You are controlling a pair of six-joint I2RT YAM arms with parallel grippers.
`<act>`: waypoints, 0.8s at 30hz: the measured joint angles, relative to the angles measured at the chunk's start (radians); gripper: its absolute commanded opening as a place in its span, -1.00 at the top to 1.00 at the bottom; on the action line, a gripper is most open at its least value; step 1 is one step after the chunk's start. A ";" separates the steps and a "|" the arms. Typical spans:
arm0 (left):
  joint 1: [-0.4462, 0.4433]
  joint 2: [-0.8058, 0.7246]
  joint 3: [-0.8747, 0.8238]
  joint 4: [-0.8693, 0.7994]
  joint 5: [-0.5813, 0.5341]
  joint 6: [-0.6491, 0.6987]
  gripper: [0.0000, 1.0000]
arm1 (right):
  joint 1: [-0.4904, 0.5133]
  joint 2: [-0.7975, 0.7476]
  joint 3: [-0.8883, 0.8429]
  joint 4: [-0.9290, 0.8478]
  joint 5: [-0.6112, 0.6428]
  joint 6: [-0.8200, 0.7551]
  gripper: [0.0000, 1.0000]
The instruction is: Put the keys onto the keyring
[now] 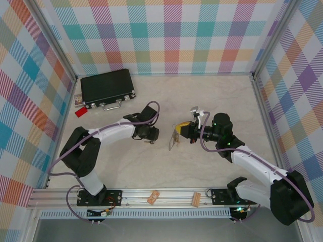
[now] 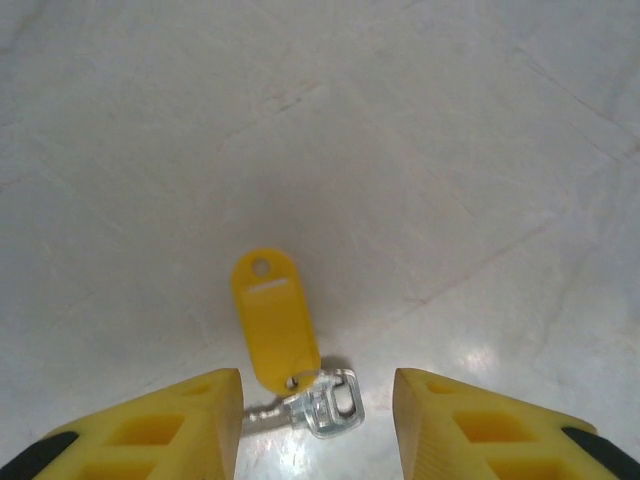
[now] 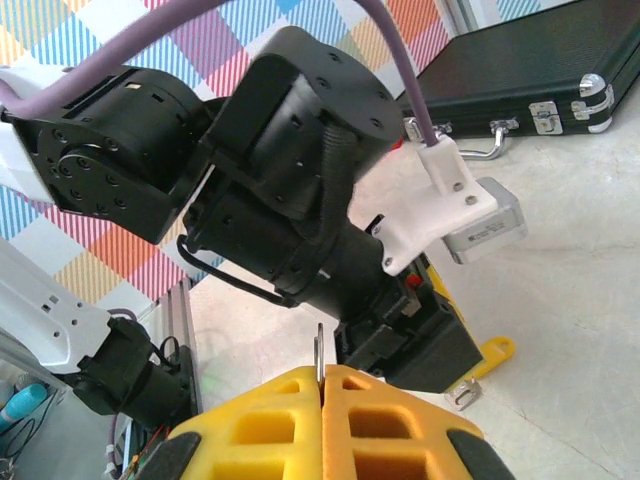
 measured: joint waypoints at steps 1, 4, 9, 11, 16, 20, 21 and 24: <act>-0.008 0.020 0.020 -0.018 -0.018 -0.010 0.14 | 0.000 -0.001 0.000 0.000 0.001 0.000 1.00; -0.043 0.065 0.061 -0.064 -0.069 -0.040 0.15 | 0.000 -0.006 0.000 0.000 0.003 0.000 1.00; -0.094 0.109 0.096 -0.114 -0.131 -0.076 0.15 | 0.000 -0.007 -0.001 0.000 0.003 0.000 1.00; -0.105 0.131 0.106 -0.129 -0.152 -0.086 0.17 | 0.000 -0.008 -0.002 0.000 0.003 0.000 1.00; -0.109 0.179 0.111 -0.151 -0.207 -0.101 0.19 | 0.000 -0.010 -0.002 0.000 0.003 0.001 1.00; -0.111 0.179 0.113 -0.158 -0.240 -0.111 0.23 | 0.000 -0.012 -0.003 0.000 0.003 0.001 1.00; -0.111 0.179 0.113 -0.161 -0.253 -0.112 0.24 | 0.000 -0.012 -0.003 0.000 0.003 0.001 1.00; -0.111 0.178 0.109 -0.163 -0.277 -0.113 0.24 | 0.000 -0.012 -0.003 0.000 0.003 0.001 1.00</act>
